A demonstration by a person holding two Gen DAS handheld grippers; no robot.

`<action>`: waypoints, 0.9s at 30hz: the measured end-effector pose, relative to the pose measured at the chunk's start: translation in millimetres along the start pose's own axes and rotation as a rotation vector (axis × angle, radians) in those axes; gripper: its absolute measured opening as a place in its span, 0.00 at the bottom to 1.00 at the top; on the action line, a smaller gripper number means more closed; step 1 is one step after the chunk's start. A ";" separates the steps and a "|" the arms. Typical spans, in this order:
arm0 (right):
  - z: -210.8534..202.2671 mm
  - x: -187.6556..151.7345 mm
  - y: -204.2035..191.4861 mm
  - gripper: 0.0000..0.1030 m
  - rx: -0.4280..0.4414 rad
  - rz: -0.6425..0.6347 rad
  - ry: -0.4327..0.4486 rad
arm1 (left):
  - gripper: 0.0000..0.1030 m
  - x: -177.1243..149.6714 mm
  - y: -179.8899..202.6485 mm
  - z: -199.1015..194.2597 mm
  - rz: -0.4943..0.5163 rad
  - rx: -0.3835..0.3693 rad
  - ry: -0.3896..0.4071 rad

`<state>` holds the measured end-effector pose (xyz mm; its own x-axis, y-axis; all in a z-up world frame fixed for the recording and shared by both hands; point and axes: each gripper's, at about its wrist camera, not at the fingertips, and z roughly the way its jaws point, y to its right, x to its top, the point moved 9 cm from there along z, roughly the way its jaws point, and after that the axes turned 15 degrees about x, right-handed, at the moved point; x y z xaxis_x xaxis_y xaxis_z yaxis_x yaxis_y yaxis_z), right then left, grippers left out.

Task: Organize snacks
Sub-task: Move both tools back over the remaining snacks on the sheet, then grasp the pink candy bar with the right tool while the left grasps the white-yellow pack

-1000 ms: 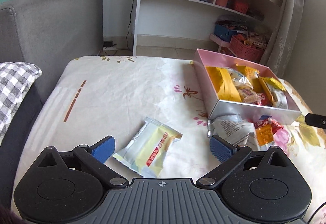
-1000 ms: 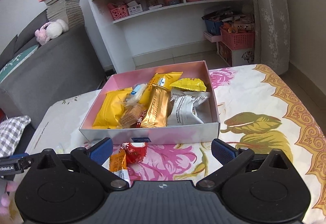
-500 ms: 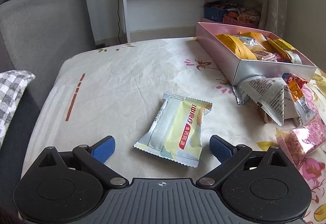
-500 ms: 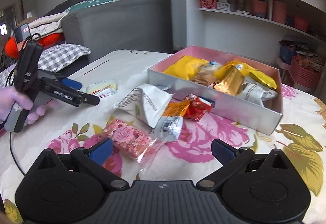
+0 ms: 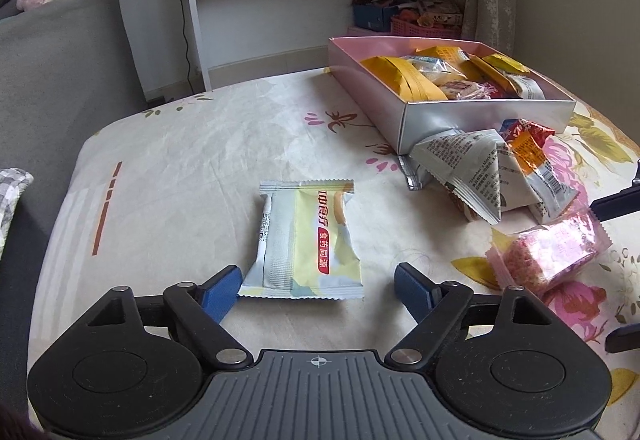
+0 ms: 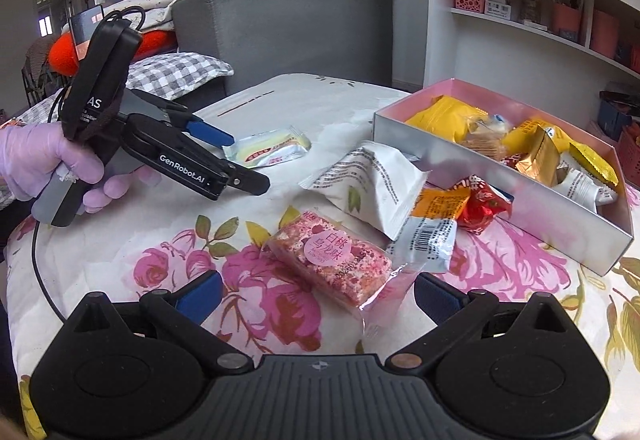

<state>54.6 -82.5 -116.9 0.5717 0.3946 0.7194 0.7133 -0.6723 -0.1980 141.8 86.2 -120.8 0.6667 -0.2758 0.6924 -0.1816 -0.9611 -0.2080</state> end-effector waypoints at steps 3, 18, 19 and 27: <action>1.5 0.9 -11.1 0.92 0.042 0.001 -0.009 | 0.76 -2.5 4.0 -5.1 0.025 -0.029 -0.013; 16.0 7.2 -4.9 0.83 -0.028 -0.034 -0.023 | 0.83 8.2 5.0 9.1 -0.095 0.060 -0.037; 18.4 7.4 -3.5 0.82 -0.029 -0.030 -0.026 | 0.83 9.5 5.2 10.3 -0.103 0.067 -0.038; 31.2 11.5 -4.2 0.61 -0.014 -0.004 -0.042 | 0.73 15.9 4.4 15.2 -0.138 0.100 -0.047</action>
<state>70.9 -55.6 -128.6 0.5859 0.4230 0.6912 0.7098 -0.6794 -0.1859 162.6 77.8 -121.2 0.7141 -0.1379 0.6863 -0.0147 -0.9831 -0.1823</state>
